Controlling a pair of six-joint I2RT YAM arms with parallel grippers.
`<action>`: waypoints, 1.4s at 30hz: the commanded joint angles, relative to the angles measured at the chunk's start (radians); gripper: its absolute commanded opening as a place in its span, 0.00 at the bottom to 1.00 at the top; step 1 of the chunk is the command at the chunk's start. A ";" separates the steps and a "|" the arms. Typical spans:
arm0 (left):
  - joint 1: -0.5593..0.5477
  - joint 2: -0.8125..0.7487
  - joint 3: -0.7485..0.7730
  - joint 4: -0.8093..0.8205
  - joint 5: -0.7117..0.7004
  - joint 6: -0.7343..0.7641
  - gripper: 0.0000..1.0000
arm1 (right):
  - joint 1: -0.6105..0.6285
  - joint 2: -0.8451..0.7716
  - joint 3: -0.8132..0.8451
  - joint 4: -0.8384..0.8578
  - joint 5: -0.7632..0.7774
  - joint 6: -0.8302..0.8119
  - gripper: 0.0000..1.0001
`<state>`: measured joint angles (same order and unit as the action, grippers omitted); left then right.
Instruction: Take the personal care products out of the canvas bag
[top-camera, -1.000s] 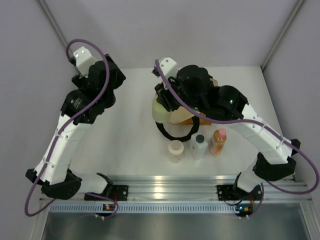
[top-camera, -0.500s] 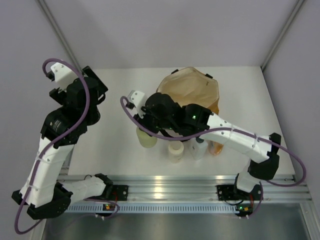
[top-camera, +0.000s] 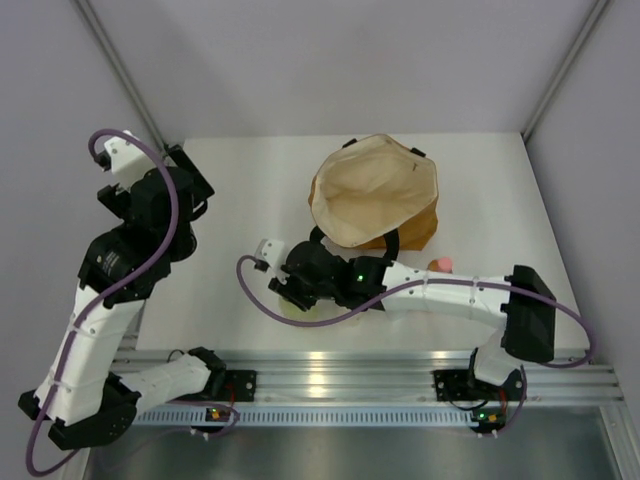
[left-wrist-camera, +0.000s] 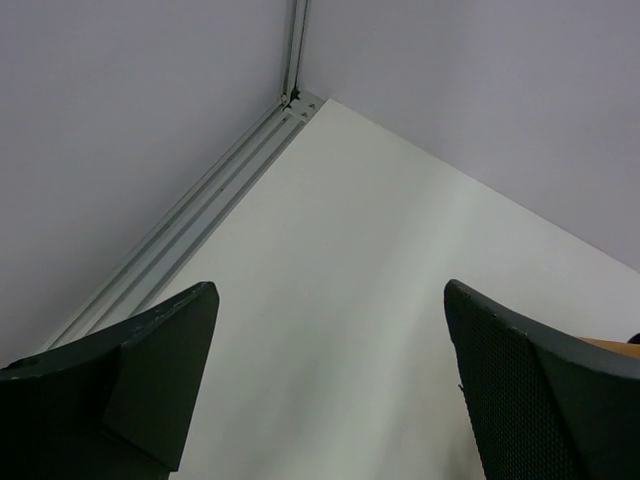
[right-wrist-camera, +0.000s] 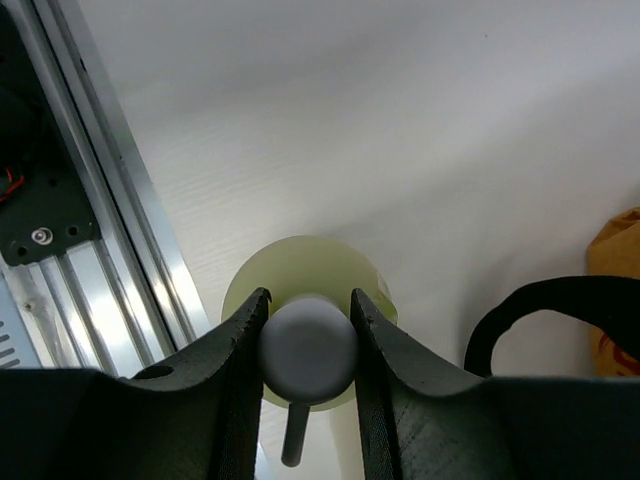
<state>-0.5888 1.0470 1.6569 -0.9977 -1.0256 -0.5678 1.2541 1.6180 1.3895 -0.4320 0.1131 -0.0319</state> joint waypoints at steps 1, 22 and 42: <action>0.001 -0.010 -0.005 0.010 0.010 0.026 0.98 | 0.016 -0.113 -0.053 0.358 0.005 -0.020 0.00; 0.001 -0.036 -0.072 0.008 0.042 0.002 0.98 | -0.033 -0.092 -0.227 0.473 0.016 0.059 0.00; 0.003 -0.045 -0.086 0.008 0.052 -0.009 0.98 | -0.042 -0.159 -0.245 0.403 0.105 0.049 0.33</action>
<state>-0.5888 1.0222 1.5757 -0.9981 -0.9741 -0.5735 1.2251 1.5513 1.0996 -0.1287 0.1757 0.0189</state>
